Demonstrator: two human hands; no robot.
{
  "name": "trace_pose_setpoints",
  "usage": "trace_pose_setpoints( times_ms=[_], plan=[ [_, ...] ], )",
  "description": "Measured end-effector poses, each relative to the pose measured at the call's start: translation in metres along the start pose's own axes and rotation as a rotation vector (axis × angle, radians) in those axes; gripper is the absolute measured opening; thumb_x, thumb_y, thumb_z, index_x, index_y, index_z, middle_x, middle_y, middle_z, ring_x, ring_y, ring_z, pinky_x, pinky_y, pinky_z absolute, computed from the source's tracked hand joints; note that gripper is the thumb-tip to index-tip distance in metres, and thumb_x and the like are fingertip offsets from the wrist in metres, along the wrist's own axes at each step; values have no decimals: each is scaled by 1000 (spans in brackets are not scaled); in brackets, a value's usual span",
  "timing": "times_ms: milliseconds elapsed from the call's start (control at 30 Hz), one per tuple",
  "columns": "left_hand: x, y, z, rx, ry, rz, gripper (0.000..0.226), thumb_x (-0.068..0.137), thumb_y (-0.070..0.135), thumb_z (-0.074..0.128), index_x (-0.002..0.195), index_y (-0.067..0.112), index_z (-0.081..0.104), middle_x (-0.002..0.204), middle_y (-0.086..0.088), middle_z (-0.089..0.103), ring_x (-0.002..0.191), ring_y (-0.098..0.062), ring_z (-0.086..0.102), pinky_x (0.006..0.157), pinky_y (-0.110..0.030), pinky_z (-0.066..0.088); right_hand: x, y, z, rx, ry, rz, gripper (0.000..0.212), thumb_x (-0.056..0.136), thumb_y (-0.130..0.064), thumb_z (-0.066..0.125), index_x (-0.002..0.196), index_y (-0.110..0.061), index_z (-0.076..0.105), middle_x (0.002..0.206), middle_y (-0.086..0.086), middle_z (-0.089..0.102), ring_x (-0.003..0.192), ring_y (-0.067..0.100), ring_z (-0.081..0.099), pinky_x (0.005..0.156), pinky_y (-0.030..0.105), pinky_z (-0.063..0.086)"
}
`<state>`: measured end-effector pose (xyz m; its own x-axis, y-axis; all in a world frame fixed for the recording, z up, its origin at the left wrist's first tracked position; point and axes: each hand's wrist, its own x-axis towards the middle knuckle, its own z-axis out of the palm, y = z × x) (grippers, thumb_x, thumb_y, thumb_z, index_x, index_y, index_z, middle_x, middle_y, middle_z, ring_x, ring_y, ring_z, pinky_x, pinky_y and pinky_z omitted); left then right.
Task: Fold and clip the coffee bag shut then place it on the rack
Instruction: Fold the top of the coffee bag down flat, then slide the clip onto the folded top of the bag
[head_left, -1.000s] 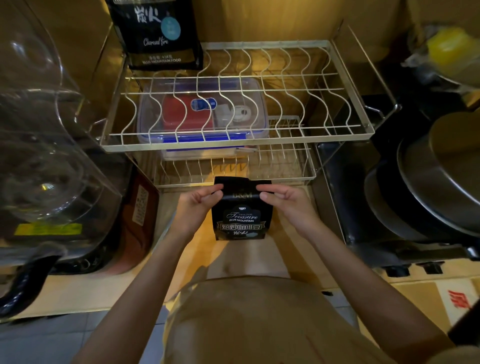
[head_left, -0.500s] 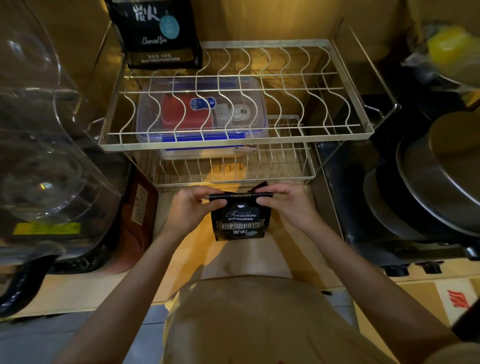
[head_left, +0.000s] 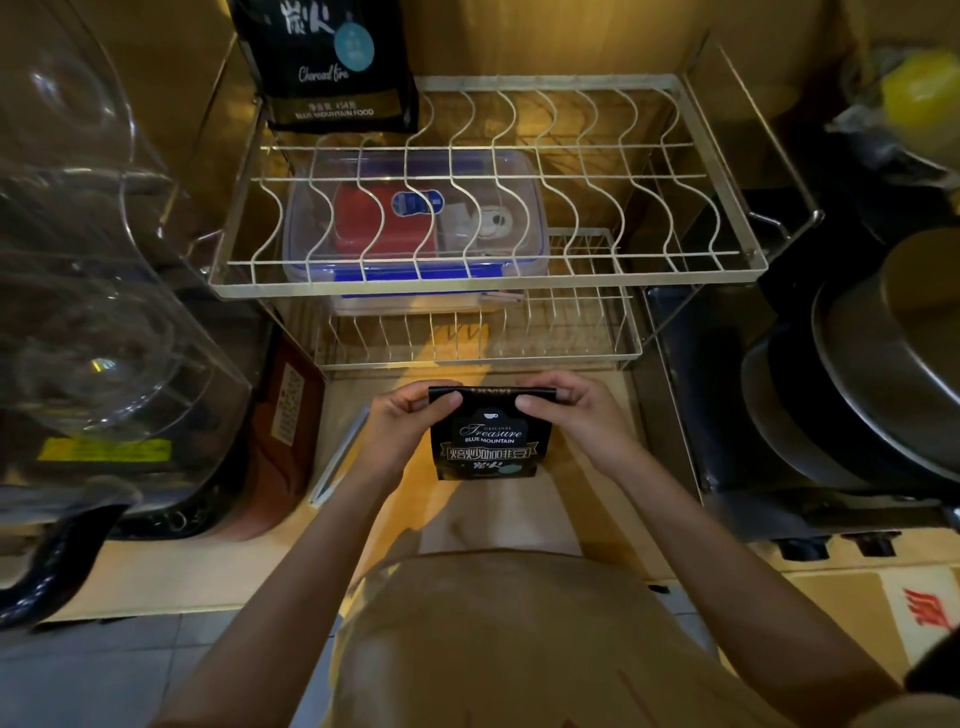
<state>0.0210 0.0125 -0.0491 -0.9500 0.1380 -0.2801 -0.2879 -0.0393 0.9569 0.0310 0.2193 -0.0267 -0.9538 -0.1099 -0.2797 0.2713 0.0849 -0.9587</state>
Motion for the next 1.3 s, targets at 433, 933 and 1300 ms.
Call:
trace_pose_setpoints(
  times_ms=[433, 933, 1300],
  plan=[
    [-4, -3, 6, -41, 4, -73, 16, 80, 10, 61, 93, 17, 68, 76, 10, 74, 78, -4, 66, 68, -13, 51, 5, 1, 0, -53, 60, 52, 9, 78, -7, 66, 86, -7, 71, 58, -15, 70, 61, -3, 66, 56, 9, 50],
    [-41, -92, -69, 1156, 282, -145, 53, 77, -7, 56, 127, 5, 48, 134, -22, 47, 118, -44, 44, 96, -52, 39, 7, -3, -2, -54, 16, 26, 12, 79, -3, 63, 78, -14, 68, 55, -18, 70, 59, -4, 65, 55, 7, 50],
    [-38, -90, -66, 1193, 284, -194, 36, 78, 10, 63, 113, 13, 58, 132, -24, 43, 116, -45, 43, 93, -51, 43, 6, -1, -1, -28, 21, 19, 12, 80, -4, 62, 77, -14, 68, 57, -17, 71, 59, -3, 66, 54, 8, 49]
  ],
)
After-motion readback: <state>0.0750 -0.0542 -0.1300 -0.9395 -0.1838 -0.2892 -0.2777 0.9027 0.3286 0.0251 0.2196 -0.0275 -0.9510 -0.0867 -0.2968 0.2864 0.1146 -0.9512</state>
